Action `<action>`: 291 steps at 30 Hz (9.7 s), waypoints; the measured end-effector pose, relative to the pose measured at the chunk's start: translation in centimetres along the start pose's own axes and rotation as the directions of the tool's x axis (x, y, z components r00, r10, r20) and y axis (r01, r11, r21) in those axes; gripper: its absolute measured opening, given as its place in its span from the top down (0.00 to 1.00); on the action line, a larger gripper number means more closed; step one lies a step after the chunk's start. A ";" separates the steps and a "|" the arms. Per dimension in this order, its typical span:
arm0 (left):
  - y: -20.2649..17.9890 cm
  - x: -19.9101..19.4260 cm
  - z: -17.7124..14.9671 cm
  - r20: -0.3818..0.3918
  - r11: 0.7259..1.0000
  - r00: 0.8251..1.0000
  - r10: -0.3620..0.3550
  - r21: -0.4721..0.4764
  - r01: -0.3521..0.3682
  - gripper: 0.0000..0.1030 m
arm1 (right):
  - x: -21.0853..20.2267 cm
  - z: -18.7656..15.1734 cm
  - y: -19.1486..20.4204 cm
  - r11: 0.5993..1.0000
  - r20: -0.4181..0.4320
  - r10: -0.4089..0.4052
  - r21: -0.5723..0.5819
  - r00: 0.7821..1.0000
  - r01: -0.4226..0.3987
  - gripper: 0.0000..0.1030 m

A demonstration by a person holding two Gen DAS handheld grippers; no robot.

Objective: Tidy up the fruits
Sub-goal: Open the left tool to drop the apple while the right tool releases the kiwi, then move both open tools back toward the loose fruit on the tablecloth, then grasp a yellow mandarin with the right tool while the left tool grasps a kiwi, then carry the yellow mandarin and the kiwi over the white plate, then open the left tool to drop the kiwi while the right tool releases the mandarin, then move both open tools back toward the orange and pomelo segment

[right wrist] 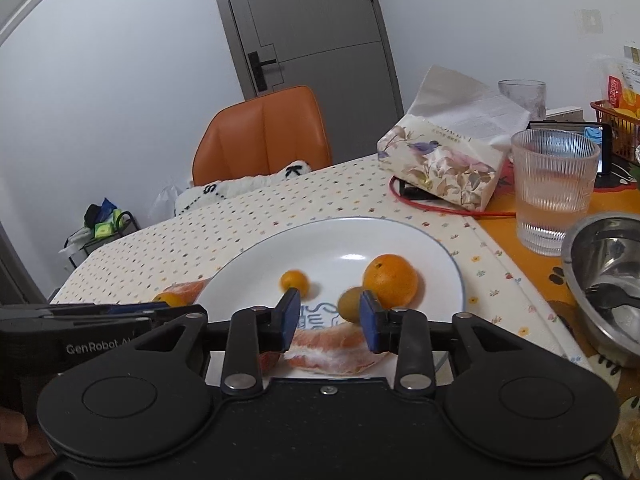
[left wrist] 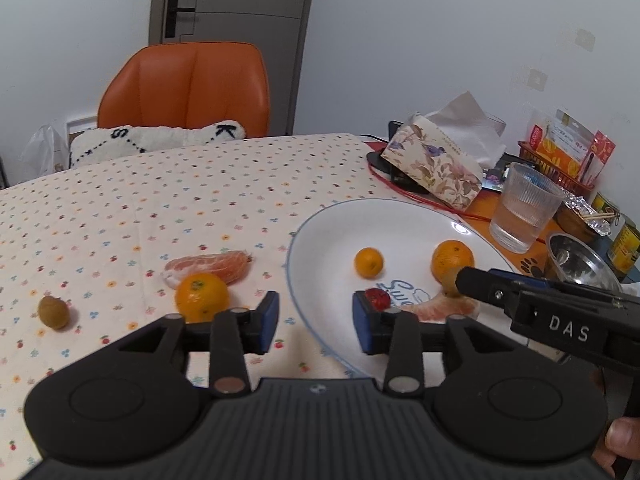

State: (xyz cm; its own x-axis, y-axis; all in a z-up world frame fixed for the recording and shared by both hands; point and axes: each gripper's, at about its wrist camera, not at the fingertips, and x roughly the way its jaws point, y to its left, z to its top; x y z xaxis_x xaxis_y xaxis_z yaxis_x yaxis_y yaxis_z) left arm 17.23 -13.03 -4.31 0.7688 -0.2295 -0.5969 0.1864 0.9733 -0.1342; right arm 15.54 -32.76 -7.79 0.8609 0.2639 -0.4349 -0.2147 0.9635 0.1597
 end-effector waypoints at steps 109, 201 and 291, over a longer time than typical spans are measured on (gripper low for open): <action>17.7 -4.4 -3.4 -0.005 0.961 0.980 0.199 -0.196 -0.196 0.23 | 5.8 -2.2 15.2 0.951 -0.227 0.227 -0.158 0.947 -0.265 0.73; -1.0 -0.2 0.1 0.051 0.998 0.997 -0.065 0.005 0.065 0.75 | -1.4 0.4 0.4 1.000 -0.006 0.005 -0.026 1.000 -0.005 0.73; 10.8 -5.4 -2.0 0.025 0.977 0.993 0.116 -0.182 -0.109 0.14 | 0.5 0.7 9.8 0.979 -0.048 0.160 -0.119 0.986 -0.165 0.02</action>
State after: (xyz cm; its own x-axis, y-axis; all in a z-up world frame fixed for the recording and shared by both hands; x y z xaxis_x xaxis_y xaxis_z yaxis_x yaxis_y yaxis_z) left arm 13.86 -1.31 -4.15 0.8002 -0.1155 -0.5886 -0.0130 0.9777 -0.2096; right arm 14.18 -23.26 -5.85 0.7923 0.4165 -0.4458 -0.4069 0.9052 0.1226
